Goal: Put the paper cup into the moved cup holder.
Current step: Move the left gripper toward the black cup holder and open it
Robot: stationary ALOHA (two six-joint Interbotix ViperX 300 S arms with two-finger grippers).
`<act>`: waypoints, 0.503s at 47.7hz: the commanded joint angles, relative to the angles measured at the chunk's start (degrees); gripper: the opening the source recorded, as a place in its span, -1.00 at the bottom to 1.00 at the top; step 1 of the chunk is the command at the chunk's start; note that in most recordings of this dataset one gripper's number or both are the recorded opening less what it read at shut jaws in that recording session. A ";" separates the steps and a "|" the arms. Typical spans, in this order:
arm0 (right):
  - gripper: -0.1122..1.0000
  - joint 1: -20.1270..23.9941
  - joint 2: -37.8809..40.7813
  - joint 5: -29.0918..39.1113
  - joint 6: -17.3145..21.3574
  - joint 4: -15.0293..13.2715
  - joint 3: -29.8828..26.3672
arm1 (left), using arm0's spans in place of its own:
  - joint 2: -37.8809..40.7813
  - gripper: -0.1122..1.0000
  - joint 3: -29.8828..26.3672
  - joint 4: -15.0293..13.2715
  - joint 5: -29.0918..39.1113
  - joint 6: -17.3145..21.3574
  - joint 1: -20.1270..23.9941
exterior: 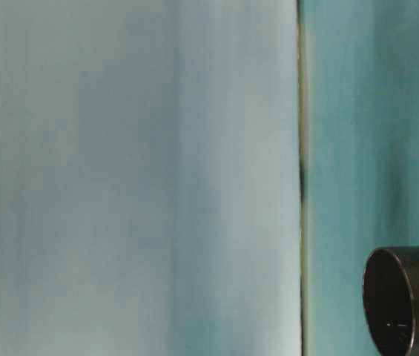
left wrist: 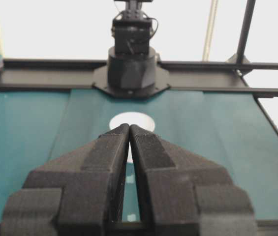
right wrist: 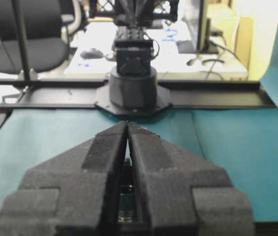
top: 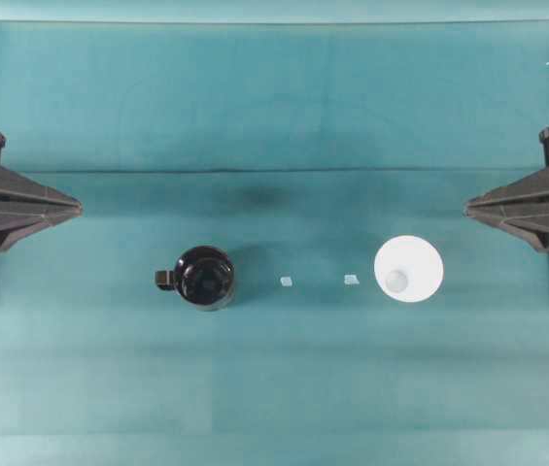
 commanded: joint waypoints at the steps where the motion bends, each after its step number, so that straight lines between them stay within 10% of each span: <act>1: -0.51 -0.35 1.23 -0.18 -0.26 0.35 -0.53 | 3.87 -0.57 0.44 0.53 3.69 -2.11 -0.53; 24: -0.83 -0.35 11.51 6.42 4.31 0.97 -1.14 | 16.26 -0.80 4.39 0.53 7.29 -4.66 -1.41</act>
